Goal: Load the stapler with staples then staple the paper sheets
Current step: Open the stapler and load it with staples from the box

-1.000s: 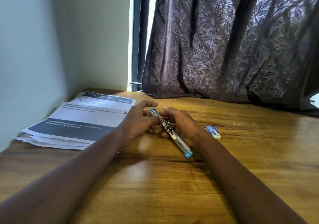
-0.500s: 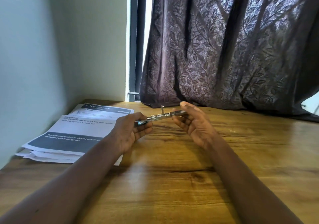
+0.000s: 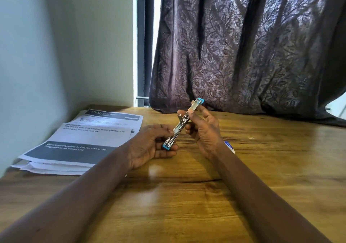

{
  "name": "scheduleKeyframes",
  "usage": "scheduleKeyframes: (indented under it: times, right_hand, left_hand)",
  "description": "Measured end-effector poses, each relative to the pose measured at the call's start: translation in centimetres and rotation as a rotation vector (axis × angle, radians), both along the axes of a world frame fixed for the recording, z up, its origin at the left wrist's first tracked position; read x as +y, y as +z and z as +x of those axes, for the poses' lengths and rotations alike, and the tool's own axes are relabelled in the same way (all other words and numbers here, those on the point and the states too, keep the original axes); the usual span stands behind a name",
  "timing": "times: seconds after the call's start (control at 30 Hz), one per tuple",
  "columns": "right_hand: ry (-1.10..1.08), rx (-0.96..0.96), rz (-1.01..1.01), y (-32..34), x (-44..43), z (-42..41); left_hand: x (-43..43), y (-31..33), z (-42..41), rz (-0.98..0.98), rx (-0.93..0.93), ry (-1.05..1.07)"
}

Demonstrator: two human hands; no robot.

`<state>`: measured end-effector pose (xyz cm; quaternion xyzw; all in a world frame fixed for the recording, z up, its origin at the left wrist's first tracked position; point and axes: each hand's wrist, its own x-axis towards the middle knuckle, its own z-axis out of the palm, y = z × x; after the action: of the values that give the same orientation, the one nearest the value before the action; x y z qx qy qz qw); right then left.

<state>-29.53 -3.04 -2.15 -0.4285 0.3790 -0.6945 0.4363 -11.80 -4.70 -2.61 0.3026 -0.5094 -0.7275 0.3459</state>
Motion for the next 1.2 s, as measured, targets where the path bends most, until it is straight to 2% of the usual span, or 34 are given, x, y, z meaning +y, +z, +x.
scheduleKeyframes:
  times: [0.3,0.43,0.53,0.67,0.83,0.97,1.07,1.2]
  right_hand:
    - [0.02,-0.029,0.002,0.1,-0.1,-0.2]
    - [0.02,0.028,0.098,0.0,-0.1,-0.1]
    - [0.121,0.028,0.193,-0.2,0.2,0.2]
    - [0.249,-0.106,0.264,-0.4,0.5,0.6]
    - [0.202,-0.154,0.256,-0.7,0.1,0.7]
    - [0.133,-0.094,0.221,-0.7,0.0,0.8]
    - [0.069,-0.026,0.19,-0.8,0.0,0.8]
    - [0.037,0.207,0.205,-0.7,-0.2,1.0]
  left_hand:
    - [-0.1,-0.3,-0.3,-0.052,-0.008,0.07]
    - [-0.5,-0.7,-0.2,-0.229,-0.054,0.251]
    - [-0.5,-0.7,0.0,-0.342,-0.075,0.302]
    - [-0.3,-0.6,0.0,-0.316,-0.028,0.293]
    - [-0.3,-0.2,-0.1,-0.202,0.035,0.269]
    - [-0.4,-0.5,0.0,-0.238,0.05,0.223]
    - [-0.5,-0.4,-0.1,-0.279,0.098,0.283]
    - [-0.7,-0.3,0.2,-0.242,0.148,0.355]
